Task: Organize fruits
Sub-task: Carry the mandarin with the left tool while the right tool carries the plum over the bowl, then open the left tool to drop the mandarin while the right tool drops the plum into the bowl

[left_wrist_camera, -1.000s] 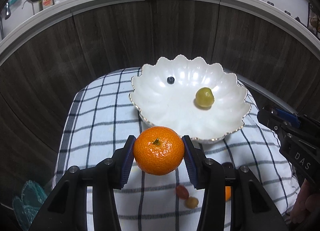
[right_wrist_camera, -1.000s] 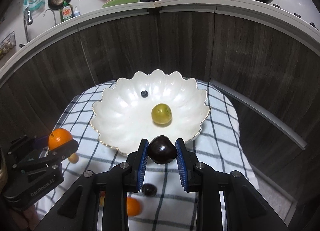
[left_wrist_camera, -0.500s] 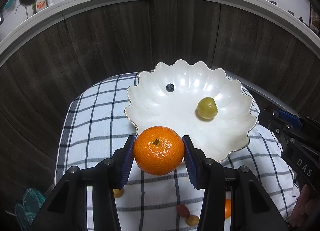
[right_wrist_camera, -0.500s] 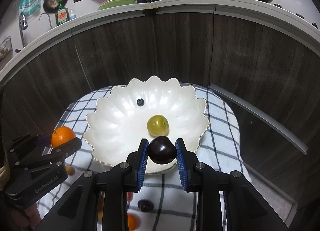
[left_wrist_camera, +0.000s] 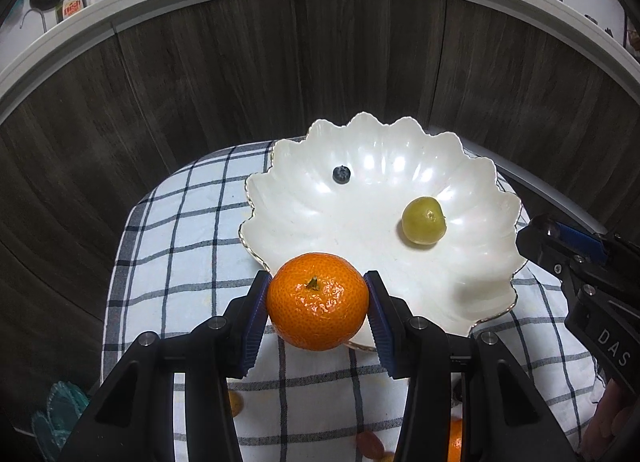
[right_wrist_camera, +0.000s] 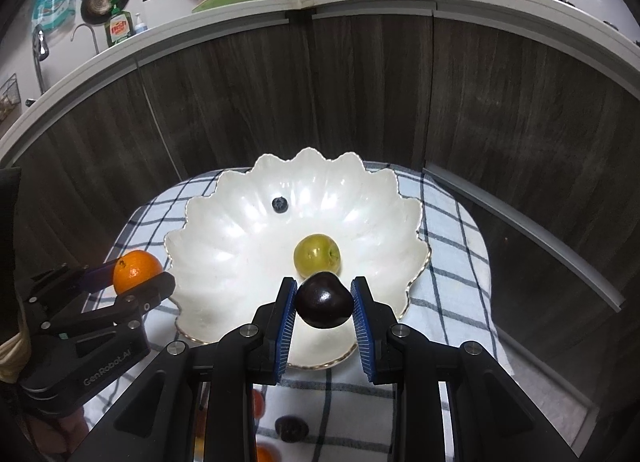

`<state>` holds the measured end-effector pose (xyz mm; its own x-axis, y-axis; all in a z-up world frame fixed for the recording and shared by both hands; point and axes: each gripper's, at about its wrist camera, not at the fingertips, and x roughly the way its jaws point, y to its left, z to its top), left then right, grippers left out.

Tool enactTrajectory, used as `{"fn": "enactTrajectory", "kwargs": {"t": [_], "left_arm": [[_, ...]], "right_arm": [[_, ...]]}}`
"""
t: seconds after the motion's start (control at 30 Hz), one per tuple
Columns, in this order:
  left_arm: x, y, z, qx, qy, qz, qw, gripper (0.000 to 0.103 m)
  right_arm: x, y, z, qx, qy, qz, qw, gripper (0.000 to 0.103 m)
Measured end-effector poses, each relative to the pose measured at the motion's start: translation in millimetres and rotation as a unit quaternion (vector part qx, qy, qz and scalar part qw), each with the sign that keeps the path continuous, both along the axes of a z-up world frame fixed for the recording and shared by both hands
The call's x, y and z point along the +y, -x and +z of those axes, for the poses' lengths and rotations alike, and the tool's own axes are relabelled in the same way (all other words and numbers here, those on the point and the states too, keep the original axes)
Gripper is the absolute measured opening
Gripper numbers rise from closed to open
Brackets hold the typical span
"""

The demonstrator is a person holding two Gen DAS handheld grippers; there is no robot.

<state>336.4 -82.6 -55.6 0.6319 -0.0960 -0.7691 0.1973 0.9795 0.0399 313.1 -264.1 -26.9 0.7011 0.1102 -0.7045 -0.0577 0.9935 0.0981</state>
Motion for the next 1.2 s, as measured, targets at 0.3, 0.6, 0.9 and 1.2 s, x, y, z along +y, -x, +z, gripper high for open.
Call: {"fn": "enactTrajectory", "kwargs": {"t": [0.3,0.6,0.9,1.2], "left_arm": [[-1.2,-9.3,-8.3,0.006,-0.002,0.0,1.0,0.046],[0.5,-15.5,-14.4,0.014,0.0,0.004,0.9999,0.047],[3.6,-13.4,-6.2,-0.01,-0.007,0.023,0.9997,0.08],[10.0,-5.3,-2.3,-0.014,-0.018,0.043,0.9988,0.091]], "right_arm": [[3.0,-7.9,-10.9,0.014,-0.003,0.004,1.0,0.029],[7.6,-12.4,-18.2,0.025,-0.007,0.013,1.0,0.029],[14.6,-11.1,-18.7,0.029,-0.004,0.03,0.999,0.046],[4.9,-6.0,-13.5,0.015,0.004,-0.011,1.0,0.077]]}}
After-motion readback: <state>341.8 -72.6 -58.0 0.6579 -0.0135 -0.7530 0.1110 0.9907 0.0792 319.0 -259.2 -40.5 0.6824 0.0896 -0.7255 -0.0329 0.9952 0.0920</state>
